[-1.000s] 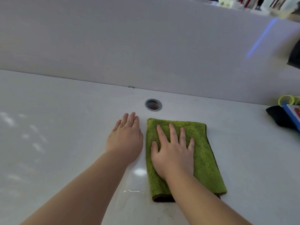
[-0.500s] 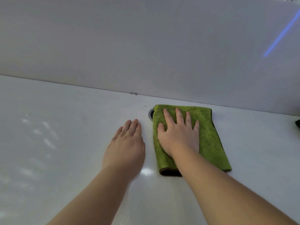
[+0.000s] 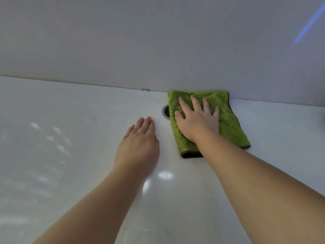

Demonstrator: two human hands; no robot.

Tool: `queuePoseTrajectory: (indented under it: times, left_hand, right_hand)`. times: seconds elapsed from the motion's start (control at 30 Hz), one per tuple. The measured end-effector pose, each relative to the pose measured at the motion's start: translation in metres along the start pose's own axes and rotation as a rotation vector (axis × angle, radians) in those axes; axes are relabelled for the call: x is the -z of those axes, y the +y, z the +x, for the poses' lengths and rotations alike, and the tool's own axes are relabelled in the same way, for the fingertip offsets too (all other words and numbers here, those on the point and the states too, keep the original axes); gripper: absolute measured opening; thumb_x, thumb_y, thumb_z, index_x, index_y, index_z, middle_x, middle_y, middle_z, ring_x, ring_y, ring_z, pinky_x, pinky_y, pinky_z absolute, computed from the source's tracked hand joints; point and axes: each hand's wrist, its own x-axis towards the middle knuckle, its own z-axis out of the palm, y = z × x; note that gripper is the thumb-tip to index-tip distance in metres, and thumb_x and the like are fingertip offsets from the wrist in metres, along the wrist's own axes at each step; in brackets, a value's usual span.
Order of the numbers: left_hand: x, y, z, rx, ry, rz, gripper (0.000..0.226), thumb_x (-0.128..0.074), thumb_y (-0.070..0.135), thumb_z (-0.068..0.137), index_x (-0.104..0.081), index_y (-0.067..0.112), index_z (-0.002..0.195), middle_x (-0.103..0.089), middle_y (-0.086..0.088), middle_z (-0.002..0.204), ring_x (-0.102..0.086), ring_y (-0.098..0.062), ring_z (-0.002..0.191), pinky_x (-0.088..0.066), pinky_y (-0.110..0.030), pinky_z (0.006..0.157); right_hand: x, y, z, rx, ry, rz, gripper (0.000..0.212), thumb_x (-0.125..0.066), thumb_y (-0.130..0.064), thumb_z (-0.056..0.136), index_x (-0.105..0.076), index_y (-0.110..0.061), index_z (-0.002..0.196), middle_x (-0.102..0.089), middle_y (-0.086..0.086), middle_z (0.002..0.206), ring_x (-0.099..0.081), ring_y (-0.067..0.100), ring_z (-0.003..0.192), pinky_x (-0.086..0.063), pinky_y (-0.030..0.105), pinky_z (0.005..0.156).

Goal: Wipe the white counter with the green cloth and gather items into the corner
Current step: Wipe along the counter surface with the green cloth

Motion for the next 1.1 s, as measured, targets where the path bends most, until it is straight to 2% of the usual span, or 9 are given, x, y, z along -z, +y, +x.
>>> queuePoseTrajectory:
  times: [0.2, 0.4, 0.57, 0.67, 0.77, 0.9, 1.03, 1.1]
  left_hand:
    - [0.003, 0.001, -0.001, -0.007, 0.014, 0.006, 0.055, -0.023, 0.024, 0.104, -0.023, 0.009, 0.158, -0.022, -0.003, 0.166, -0.013, -0.018, 0.153, -0.010, -0.034, 0.122]
    - [0.010, 0.002, -0.007, -0.048, 0.011, 0.002, 0.054, -0.026, 0.019, 0.102, -0.028, 0.003, 0.154, -0.030, -0.011, 0.161, -0.024, -0.027, 0.147, -0.020, -0.040, 0.118]
    - [0.014, -0.001, -0.008, -0.069, -0.041, -0.009, 0.056, -0.022, 0.017, 0.103, -0.018, 0.005, 0.158, -0.016, -0.005, 0.167, -0.011, -0.021, 0.153, -0.009, -0.035, 0.123]
    - [0.014, -0.002, -0.008, -0.090, -0.031, -0.017, 0.056, -0.022, 0.017, 0.102, -0.020, 0.005, 0.157, -0.020, -0.006, 0.165, -0.015, -0.021, 0.151, -0.011, -0.035, 0.124]
    - [0.012, -0.002, -0.008, -0.090, -0.032, -0.016, 0.055, -0.023, 0.017, 0.102, -0.024, 0.004, 0.155, -0.025, -0.007, 0.162, -0.019, -0.023, 0.149, -0.015, -0.037, 0.123]
    - [0.008, -0.004, -0.004, -0.105, -0.033, -0.020, 0.056, -0.022, 0.019, 0.102, -0.021, 0.004, 0.156, -0.021, -0.006, 0.165, -0.013, -0.023, 0.151, -0.013, -0.038, 0.123]
    - [0.006, -0.005, -0.002, -0.105, -0.033, -0.006, 0.057, -0.020, 0.021, 0.104, -0.016, 0.004, 0.157, -0.015, -0.006, 0.167, -0.007, -0.022, 0.153, -0.009, -0.037, 0.124]
    - [0.004, -0.005, -0.001, -0.098, -0.039, -0.003, 0.057, -0.019, 0.022, 0.104, -0.014, 0.005, 0.158, -0.013, -0.006, 0.168, -0.005, -0.021, 0.154, -0.007, -0.036, 0.124]
  right_hand:
    - [-0.003, -0.007, -0.093, -0.014, -0.006, 0.032, 0.061, -0.005, -0.065, 0.089, 0.000, -0.052, 0.148, 0.003, -0.008, 0.164, 0.008, 0.028, 0.149, 0.006, 0.061, 0.114]
    - [-0.006, -0.028, -0.212, -0.027, 0.026, 0.050, 0.060, -0.008, -0.062, 0.091, -0.002, -0.049, 0.149, -0.001, -0.006, 0.164, 0.006, 0.028, 0.149, 0.006, 0.061, 0.114]
    - [-0.005, -0.048, -0.286, -0.049, 0.020, 0.052, 0.060, -0.010, -0.062, 0.092, 0.004, -0.050, 0.149, 0.002, -0.006, 0.164, 0.010, 0.026, 0.149, 0.005, 0.060, 0.115]
    - [-0.004, -0.057, -0.313, -0.062, 0.027, 0.057, 0.060, -0.013, -0.063, 0.093, -0.001, -0.050, 0.150, -0.002, -0.006, 0.164, 0.007, 0.026, 0.150, 0.001, 0.061, 0.116]
    - [-0.006, -0.061, -0.324, -0.080, 0.036, 0.077, 0.059, -0.017, -0.063, 0.094, -0.008, -0.050, 0.151, -0.007, -0.007, 0.163, 0.002, 0.025, 0.150, -0.003, 0.061, 0.116]
    - [-0.005, -0.061, -0.311, -0.108, 0.023, 0.098, 0.059, -0.025, -0.062, 0.092, -0.018, -0.049, 0.150, -0.017, -0.008, 0.162, -0.011, 0.025, 0.149, -0.008, 0.059, 0.113]
    - [-0.006, -0.053, -0.276, -0.113, 0.018, 0.100, 0.061, -0.012, -0.064, 0.090, 0.001, -0.054, 0.149, 0.002, -0.012, 0.163, 0.008, 0.022, 0.150, 0.005, 0.058, 0.116]
    - [-0.007, -0.048, -0.252, -0.121, 0.028, 0.092, 0.062, -0.007, -0.064, 0.089, 0.007, -0.054, 0.148, 0.006, -0.011, 0.163, 0.012, 0.022, 0.149, 0.009, 0.057, 0.115]
